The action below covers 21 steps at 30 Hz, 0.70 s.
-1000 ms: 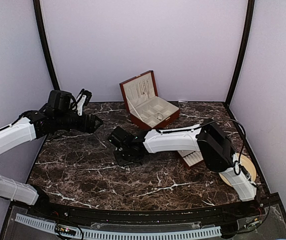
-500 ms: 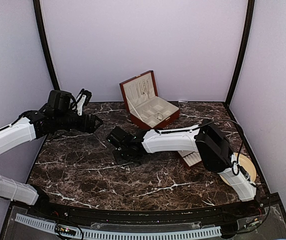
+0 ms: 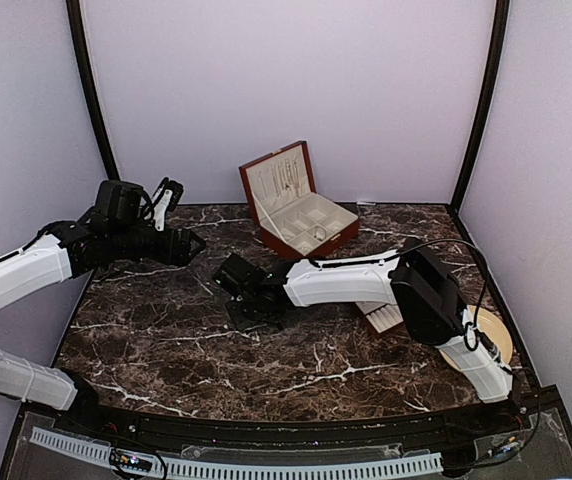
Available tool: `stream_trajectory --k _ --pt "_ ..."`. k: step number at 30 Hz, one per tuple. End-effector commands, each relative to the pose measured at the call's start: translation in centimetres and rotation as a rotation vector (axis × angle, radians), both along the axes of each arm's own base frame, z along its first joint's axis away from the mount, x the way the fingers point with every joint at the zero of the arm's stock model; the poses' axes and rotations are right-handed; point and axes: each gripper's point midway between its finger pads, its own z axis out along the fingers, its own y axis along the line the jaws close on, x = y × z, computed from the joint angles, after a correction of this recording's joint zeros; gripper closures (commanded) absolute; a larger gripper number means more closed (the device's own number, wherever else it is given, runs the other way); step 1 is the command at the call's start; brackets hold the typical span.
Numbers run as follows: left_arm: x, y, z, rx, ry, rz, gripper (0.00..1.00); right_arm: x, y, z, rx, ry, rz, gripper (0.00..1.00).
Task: Organize the mixed jewelry
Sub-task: Pick up the earring from the center of the board.
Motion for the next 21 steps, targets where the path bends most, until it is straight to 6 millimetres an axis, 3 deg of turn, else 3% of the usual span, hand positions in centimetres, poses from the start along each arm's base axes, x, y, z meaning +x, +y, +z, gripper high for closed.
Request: stream_trajectory --k 1,5,14,17,21 --pt "-0.7 0.0 0.5 -0.012 0.0 -0.006 0.19 -1.3 -1.0 -2.1 -0.074 0.028 0.029 0.96" --pt "-0.7 0.0 0.6 -0.014 -0.002 -0.008 0.19 -1.0 -1.4 -1.2 -0.068 0.01 0.008 1.0" --pt "-0.7 -0.3 0.6 -0.047 0.012 -0.001 0.19 0.0 -2.6 4.6 0.1 -0.071 -0.044 1.0" --pt "-0.9 -0.9 0.5 -0.109 0.023 0.001 0.2 0.3 -4.1 5.4 0.144 -0.083 -0.063 1.0" --pt "-1.6 -2.3 -1.1 -0.213 0.063 0.01 0.21 1.0 -6.0 6.7 0.212 -0.09 -0.091 1.0"
